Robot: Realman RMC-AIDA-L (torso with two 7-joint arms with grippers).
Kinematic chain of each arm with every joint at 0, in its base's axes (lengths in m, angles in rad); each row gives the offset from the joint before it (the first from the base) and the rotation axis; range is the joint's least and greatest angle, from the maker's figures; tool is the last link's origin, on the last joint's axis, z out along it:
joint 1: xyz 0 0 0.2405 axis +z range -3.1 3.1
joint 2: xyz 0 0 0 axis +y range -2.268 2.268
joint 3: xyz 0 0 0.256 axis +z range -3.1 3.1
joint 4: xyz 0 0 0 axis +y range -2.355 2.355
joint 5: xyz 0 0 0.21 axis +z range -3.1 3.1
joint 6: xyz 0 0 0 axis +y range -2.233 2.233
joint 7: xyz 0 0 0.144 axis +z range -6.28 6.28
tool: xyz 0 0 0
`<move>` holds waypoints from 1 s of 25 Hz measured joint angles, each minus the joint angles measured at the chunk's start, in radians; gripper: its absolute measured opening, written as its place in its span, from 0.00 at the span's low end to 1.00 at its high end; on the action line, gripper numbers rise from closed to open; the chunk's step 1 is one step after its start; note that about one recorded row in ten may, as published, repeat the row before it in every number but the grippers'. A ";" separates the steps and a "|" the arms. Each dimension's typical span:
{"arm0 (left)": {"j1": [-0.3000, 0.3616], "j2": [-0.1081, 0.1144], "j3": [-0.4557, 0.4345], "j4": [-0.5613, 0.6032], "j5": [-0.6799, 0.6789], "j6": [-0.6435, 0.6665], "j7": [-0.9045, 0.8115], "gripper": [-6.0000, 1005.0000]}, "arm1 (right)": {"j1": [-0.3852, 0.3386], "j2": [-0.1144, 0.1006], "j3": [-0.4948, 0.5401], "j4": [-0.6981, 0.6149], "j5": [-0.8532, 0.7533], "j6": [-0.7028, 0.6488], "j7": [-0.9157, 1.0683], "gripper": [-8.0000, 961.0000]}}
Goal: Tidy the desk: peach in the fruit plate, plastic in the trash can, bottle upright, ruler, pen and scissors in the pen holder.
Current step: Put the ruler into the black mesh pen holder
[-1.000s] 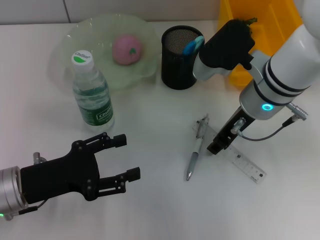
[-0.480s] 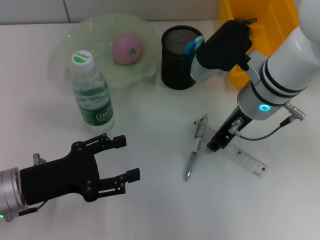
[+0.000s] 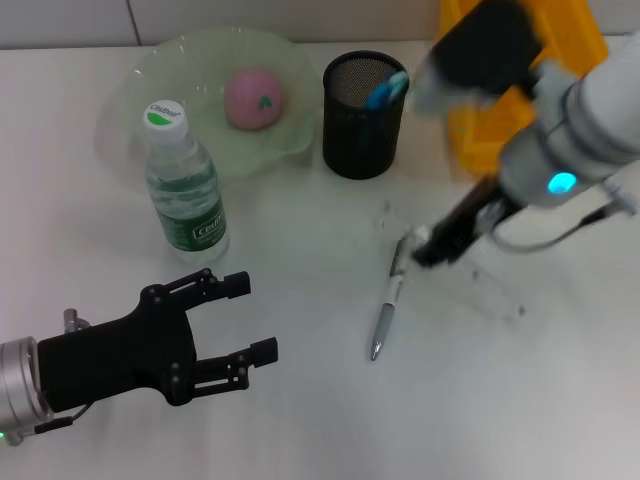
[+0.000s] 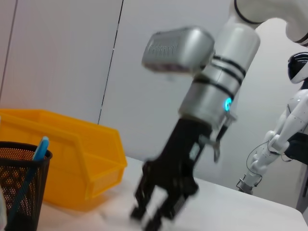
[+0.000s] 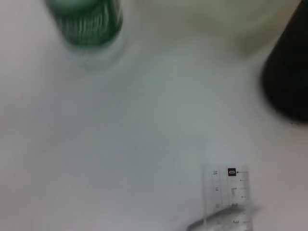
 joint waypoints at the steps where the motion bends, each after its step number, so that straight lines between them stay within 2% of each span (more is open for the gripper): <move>1: 0.002 0.001 0.000 0.002 0.000 0.002 0.000 0.83 | -0.030 0.000 0.090 -0.069 0.028 -0.016 -0.042 0.40; 2: 0.002 0.001 0.000 0.003 0.000 0.003 0.000 0.83 | -0.030 0.000 0.090 -0.069 0.028 -0.016 -0.042 0.40; 4: 0.002 0.001 0.000 0.003 0.000 0.003 0.000 0.83 | -0.062 0.000 0.186 -0.123 0.106 -0.009 -0.103 0.40; 5: 0.002 0.001 0.000 0.003 0.000 0.003 0.000 0.83 | -0.082 0.000 0.244 -0.139 0.180 0.008 -0.148 0.40; 6: 0.001 0.000 0.000 0.003 0.000 0.003 0.000 0.83 | -0.119 -0.003 0.344 -0.134 0.348 0.057 -0.265 0.40; 7: 0.001 0.000 0.000 0.003 0.000 0.003 0.000 0.83 | -0.119 -0.003 0.344 -0.134 0.348 0.057 -0.265 0.40; 9: 0.000 0.000 0.000 0.003 0.000 0.003 0.000 0.83 | -0.155 -0.006 0.421 -0.074 0.549 0.134 -0.414 0.40; 12: -0.001 0.000 -0.001 0.003 0.000 0.002 0.000 0.83 | -0.176 -0.008 0.481 0.095 0.848 0.235 -0.675 0.40; 15: -0.005 -0.001 -0.001 0.003 0.000 0.000 0.000 0.83 | -0.144 -0.008 0.506 0.335 1.132 0.294 -0.963 0.40; 16: -0.008 -0.001 -0.004 0.003 0.000 -0.001 -0.001 0.83 | -0.110 -0.008 0.508 0.474 1.278 0.329 -1.127 0.40; 17: -0.008 -0.001 -0.004 0.003 0.000 -0.001 -0.001 0.83 | -0.110 -0.008 0.508 0.474 1.278 0.329 -1.127 0.40; 22: -0.010 -0.003 -0.009 0.003 0.000 -0.001 0.000 0.83 | -0.002 -0.004 0.503 0.794 1.553 0.374 -1.523 0.40; 25: -0.011 -0.005 -0.009 0.003 0.000 -0.001 0.000 0.83 | 0.057 -0.002 0.498 0.915 1.621 0.398 -1.649 0.40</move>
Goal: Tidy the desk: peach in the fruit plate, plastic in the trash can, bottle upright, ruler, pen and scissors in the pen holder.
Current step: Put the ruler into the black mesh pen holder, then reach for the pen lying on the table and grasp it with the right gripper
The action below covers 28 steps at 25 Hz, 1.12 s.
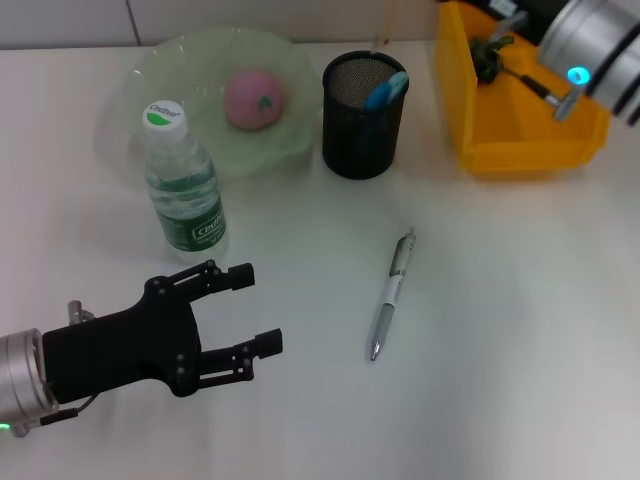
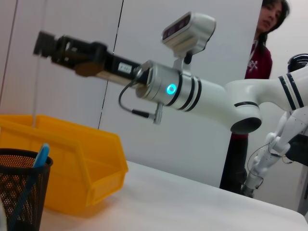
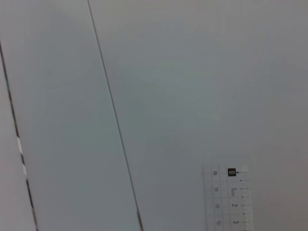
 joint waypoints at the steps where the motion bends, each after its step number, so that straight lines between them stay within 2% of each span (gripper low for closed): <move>1: 0.000 0.000 0.000 0.000 0.000 0.000 0.000 0.83 | 0.016 0.001 -0.002 0.024 0.003 0.019 -0.016 0.40; 5: -0.002 0.000 0.000 0.000 -0.001 0.000 0.000 0.83 | 0.053 0.003 -0.035 0.071 0.006 0.086 -0.034 0.40; 13: -0.008 0.000 0.000 0.000 -0.001 -0.010 0.000 0.83 | 0.056 0.006 -0.075 0.077 0.011 0.101 -0.028 0.40; 15: -0.014 -0.002 0.000 -0.001 0.000 -0.019 0.000 0.83 | 0.051 0.006 -0.077 0.076 0.013 0.092 -0.022 0.52; 19: -0.014 -0.002 0.000 -0.001 0.000 -0.019 0.000 0.83 | 0.039 0.002 -0.079 0.071 0.009 0.059 0.013 0.58; 22: -0.014 -0.003 -0.003 0.006 -0.005 -0.008 -0.036 0.83 | -0.002 -0.004 -0.079 0.037 0.007 -0.002 0.052 0.61; 24: -0.015 -0.003 -0.005 0.013 -0.008 -0.005 -0.059 0.83 | -0.056 -0.006 -0.079 -0.021 -0.010 -0.057 0.099 0.61; 28: -0.026 -0.006 -0.011 0.120 -0.004 -0.021 -0.297 0.83 | -0.203 -0.015 -0.071 -0.181 -0.117 -0.184 0.235 0.61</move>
